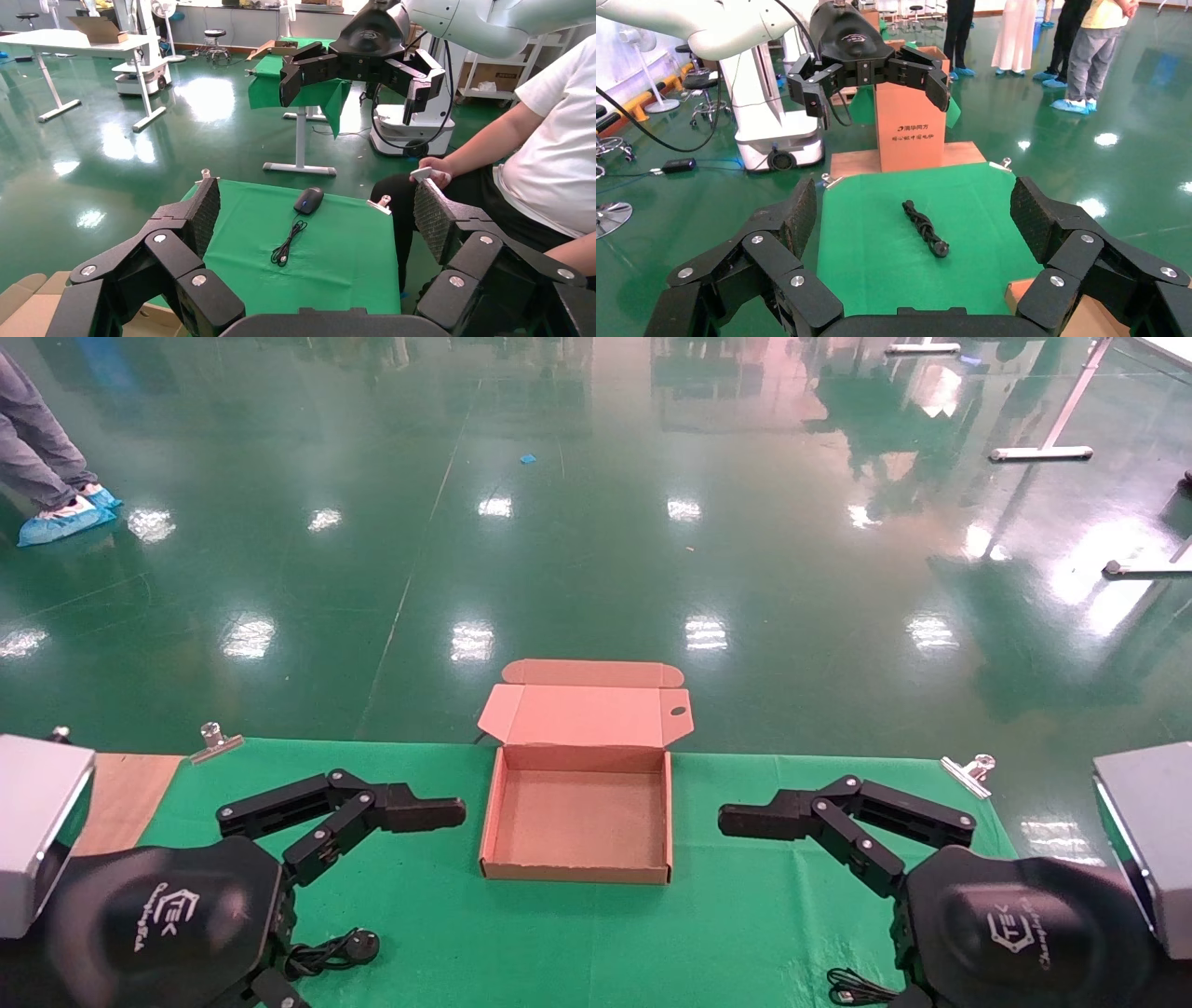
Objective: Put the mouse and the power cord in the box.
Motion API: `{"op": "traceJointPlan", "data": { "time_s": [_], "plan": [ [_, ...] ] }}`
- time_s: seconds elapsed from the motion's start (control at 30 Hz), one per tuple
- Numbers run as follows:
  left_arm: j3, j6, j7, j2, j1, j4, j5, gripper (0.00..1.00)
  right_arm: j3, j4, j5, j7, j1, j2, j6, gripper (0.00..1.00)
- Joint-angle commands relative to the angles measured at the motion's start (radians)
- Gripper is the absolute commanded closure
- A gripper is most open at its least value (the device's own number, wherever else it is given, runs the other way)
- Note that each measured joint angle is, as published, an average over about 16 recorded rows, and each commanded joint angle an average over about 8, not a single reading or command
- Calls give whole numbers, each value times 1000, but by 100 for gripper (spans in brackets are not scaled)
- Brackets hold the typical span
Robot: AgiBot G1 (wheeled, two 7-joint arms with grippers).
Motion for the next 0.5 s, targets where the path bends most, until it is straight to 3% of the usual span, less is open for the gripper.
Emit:
{"op": "traceJointPlan", "data": {
  "time_s": [0.03, 0.5],
  "plan": [
    [0, 0, 0, 0, 0, 0, 0, 0, 0, 0, 0, 0, 0, 0, 0, 0],
    [0, 0, 0, 0, 0, 0, 0, 0, 0, 0, 0, 0, 0, 0, 0, 0]
  ]
}}
